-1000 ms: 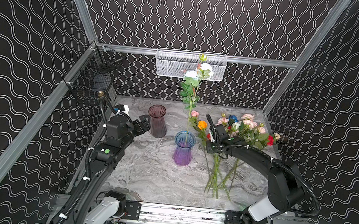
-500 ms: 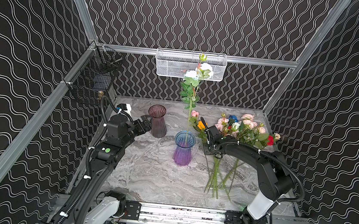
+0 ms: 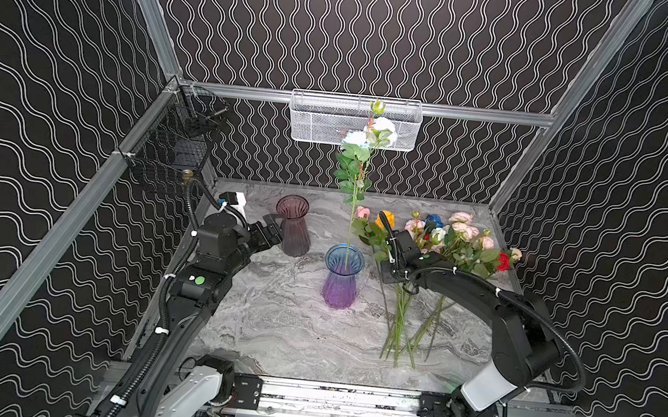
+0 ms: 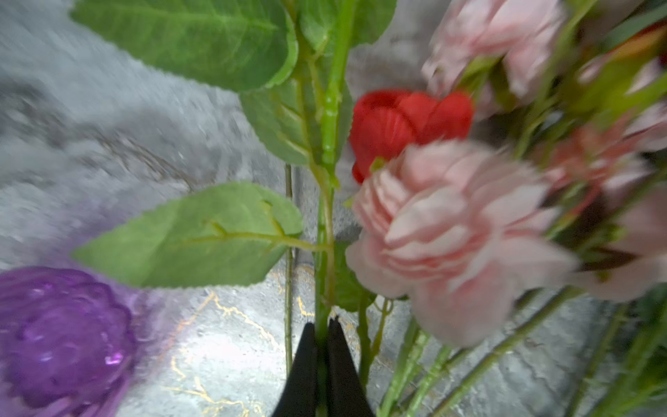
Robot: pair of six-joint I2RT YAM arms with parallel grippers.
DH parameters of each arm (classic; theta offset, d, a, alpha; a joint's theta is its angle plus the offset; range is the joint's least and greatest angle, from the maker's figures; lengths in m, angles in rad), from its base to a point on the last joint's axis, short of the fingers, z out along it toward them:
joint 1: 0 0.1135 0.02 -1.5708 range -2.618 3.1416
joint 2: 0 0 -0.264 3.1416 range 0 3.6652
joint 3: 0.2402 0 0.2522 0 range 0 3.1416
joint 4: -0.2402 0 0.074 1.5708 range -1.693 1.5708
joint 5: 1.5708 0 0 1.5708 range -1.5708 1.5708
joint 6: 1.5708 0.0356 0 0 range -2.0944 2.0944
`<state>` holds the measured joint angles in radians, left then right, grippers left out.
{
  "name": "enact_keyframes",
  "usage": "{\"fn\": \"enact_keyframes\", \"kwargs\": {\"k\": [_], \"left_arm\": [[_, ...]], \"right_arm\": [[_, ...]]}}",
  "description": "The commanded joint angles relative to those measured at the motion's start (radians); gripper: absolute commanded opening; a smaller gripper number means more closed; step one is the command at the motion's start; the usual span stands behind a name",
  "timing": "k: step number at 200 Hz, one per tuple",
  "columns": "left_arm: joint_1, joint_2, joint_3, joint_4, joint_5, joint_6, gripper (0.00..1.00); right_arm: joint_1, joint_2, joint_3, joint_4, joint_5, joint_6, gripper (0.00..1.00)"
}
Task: Arrange flowers in a vase
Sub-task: Pick up the flower from the flowers, then place the flower in the vase.
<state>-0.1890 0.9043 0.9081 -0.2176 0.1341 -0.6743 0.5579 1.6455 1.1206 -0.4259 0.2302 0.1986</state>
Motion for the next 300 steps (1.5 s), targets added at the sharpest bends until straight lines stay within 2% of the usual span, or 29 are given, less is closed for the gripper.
{"fn": "enact_keyframes", "kwargs": {"k": [1,32,105,119,148,162,181,201,223,240,262,300], "left_arm": [[0.002,-0.008,-0.006,0.055,0.017,0.020,0.94],[0.002,-0.010,-0.008,0.070,0.029,0.024,0.94],[0.002,-0.023,-0.022,0.130,0.106,0.025,0.94],[0.002,-0.030,-0.039,0.184,0.155,0.015,0.95],[-0.001,-0.032,-0.087,0.393,0.375,-0.041,0.94],[-0.006,-0.035,-0.122,0.528,0.465,-0.081,0.94],[-0.017,-0.027,-0.153,0.645,0.527,-0.123,0.93],[-0.027,-0.018,-0.138,0.618,0.536,-0.104,0.93],[-0.031,-0.026,-0.138,0.604,0.526,-0.087,0.94],[-0.035,-0.034,-0.143,0.610,0.521,-0.084,0.94],[-0.039,-0.035,-0.141,0.605,0.524,-0.074,0.94],[-0.045,-0.039,-0.140,0.598,0.525,-0.067,0.95]], "right_arm": [[0.002,-0.042,0.036,0.022,0.043,-0.007,0.01],[-0.001,-0.141,0.021,0.108,-0.001,0.018,0.01],[-0.004,-0.392,0.039,0.241,-0.227,0.108,0.02],[-0.002,-0.452,0.042,0.274,-0.223,0.113,0.03],[-0.001,-0.550,0.041,0.354,-0.226,0.091,0.03],[0.002,-0.591,0.028,0.431,-0.237,0.094,0.03],[0.006,-0.632,0.007,0.568,-0.269,0.120,0.03],[0.036,-0.618,0.069,0.614,-0.281,0.127,0.03],[0.143,-0.576,0.146,0.648,-0.198,0.034,0.02],[0.190,-0.526,0.183,0.706,-0.208,-0.006,0.03],[0.213,-0.438,0.243,0.747,-0.212,-0.053,0.03],[0.227,-0.321,0.321,0.701,-0.228,-0.119,0.03]]}}
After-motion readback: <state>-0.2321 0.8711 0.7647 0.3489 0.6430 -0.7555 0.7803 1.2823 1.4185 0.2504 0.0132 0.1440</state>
